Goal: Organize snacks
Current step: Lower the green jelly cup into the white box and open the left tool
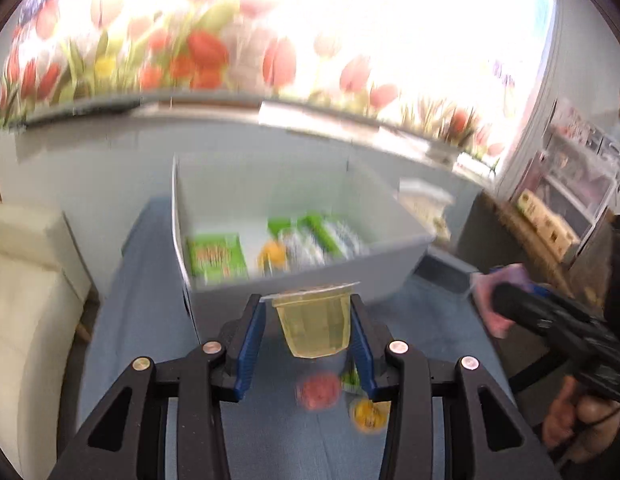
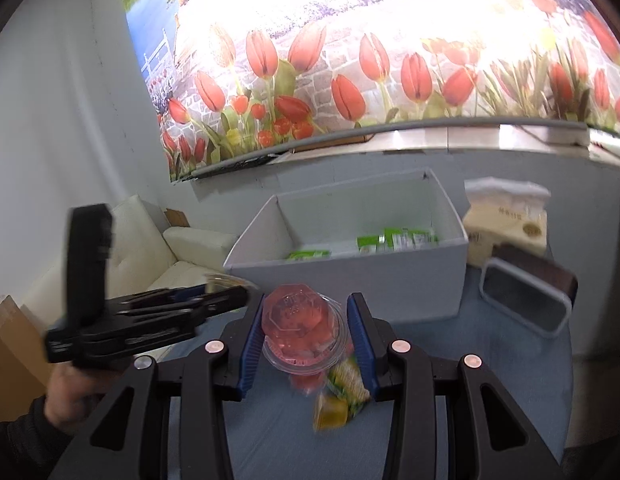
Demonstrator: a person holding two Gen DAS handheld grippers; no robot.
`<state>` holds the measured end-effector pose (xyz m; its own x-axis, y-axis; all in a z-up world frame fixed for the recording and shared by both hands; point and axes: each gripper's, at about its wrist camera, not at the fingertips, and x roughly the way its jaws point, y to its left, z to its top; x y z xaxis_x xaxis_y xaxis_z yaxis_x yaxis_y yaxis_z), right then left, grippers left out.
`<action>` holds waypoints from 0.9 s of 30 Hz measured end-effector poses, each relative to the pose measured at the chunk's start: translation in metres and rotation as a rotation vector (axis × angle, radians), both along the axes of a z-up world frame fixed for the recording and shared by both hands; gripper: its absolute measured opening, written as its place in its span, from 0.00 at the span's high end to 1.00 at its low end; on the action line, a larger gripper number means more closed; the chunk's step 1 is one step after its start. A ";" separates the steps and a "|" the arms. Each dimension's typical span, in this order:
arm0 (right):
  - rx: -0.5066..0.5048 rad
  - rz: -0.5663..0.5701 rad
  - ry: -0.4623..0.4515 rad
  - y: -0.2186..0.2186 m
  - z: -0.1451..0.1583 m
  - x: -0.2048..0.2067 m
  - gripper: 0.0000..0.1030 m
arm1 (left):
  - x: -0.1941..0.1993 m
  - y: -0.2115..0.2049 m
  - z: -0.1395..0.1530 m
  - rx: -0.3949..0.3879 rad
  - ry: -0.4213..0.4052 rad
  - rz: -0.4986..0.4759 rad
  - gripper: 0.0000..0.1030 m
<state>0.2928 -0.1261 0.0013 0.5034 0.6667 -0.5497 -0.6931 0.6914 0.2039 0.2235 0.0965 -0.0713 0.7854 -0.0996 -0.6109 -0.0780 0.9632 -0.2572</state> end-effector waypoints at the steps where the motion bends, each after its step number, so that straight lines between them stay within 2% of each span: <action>1: 0.005 0.000 0.000 0.005 0.004 0.009 0.57 | 0.011 0.002 0.007 0.007 -0.011 0.002 0.56; 4: 0.033 -0.004 0.010 0.022 0.014 0.042 0.57 | 0.029 0.020 0.022 -0.025 -0.031 -0.001 0.56; 8: -0.010 -0.033 -0.017 0.045 0.018 0.081 0.57 | 0.072 0.043 0.026 -0.043 -0.022 -0.005 0.56; 10: -0.018 -0.049 0.013 0.054 0.012 0.103 0.57 | 0.091 0.044 0.021 -0.026 -0.014 -0.008 0.56; 14: -0.072 -0.079 0.039 0.067 -0.003 0.131 0.57 | 0.119 0.049 0.003 -0.002 0.051 -0.022 0.56; 17: -0.105 -0.097 0.066 0.072 -0.018 0.142 0.55 | 0.124 0.050 -0.011 0.027 0.075 -0.008 0.50; 18: -0.127 -0.108 0.073 0.073 -0.024 0.145 0.50 | 0.124 0.050 -0.016 0.037 0.083 -0.010 0.37; 19: -0.145 -0.121 0.084 0.074 -0.028 0.147 0.26 | 0.124 0.050 -0.018 0.032 0.094 -0.016 0.17; 20: -0.159 -0.132 0.091 0.074 -0.031 0.147 0.06 | 0.123 0.050 -0.021 0.035 0.110 -0.018 0.07; 21: -0.169 -0.136 0.093 0.073 -0.033 0.147 0.03 | 0.120 0.049 -0.022 0.055 0.102 -0.012 0.00; 24: -0.205 -0.149 0.063 0.070 -0.032 0.145 0.03 | 0.114 0.047 -0.024 0.113 0.111 -0.004 0.00; 27: -0.195 -0.173 0.053 0.061 -0.025 0.142 0.00 | 0.111 0.052 -0.025 0.097 0.129 0.001 0.00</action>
<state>0.4344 -0.0649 -0.0241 0.5676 0.4524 -0.6879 -0.5529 0.8285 0.0887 0.3345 0.1485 -0.0962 0.7000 -0.0346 -0.7133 -0.1050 0.9830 -0.1507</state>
